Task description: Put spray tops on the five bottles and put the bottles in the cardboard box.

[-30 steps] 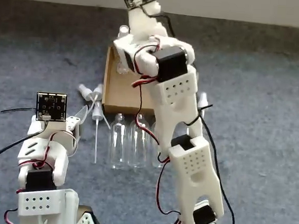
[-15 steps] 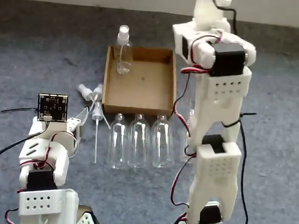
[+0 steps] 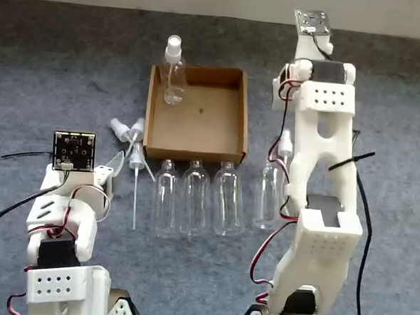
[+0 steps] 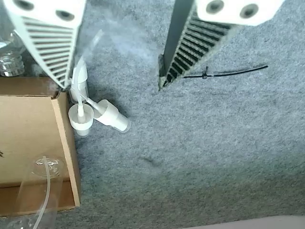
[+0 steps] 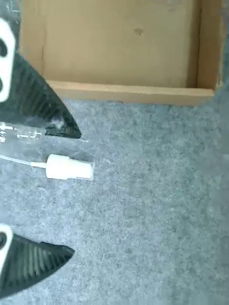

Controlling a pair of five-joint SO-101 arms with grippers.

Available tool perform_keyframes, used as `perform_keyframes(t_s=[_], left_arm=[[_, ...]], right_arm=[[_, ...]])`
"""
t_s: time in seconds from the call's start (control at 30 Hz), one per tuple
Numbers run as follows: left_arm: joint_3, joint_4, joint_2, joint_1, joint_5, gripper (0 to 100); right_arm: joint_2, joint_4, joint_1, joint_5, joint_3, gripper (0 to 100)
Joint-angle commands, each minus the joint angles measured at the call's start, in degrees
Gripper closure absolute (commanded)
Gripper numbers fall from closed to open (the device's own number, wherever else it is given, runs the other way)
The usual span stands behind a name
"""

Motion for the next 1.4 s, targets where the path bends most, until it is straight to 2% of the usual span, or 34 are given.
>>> perform_keyframes(t_s=[0.0,0.17,0.57,0.87,0.97,1.17,1.27,1.37], left_arm=[[-0.48,-1.14,-0.57,0.84,-0.35,73],[-0.40,-1.14,-0.57,0.84,-0.35,73],[-0.40,-1.14,-0.57,0.84,-0.18,73],[-0.40,-1.14,-0.57,0.84,-0.09,73],[-0.40,-1.14,-0.75,0.84,0.00,73],[-0.40,-1.14,-1.01,0.48,0.00,73],[-1.10,-1.23,-1.01,-0.13,-0.18,76],[-4.62,-1.23,-0.57,-3.74,-0.35,79]], right_arm=[[-2.24,-7.78,0.75,0.79,4.53,69.9],[3.65,-13.49,1.27,0.70,10.95,70.0],[13.58,-14.02,1.71,0.70,10.86,70.7],[14.29,-13.58,4.18,0.70,10.33,94.0],[12.53,-9.19,5.32,0.70,6.37,98.1],[7.08,4.88,4.62,0.26,-8.22,98.5],[4.18,12.88,1.98,0.26,-17.98,98.5],[1.80,21.67,-3.12,0.18,-28.35,98.5]])
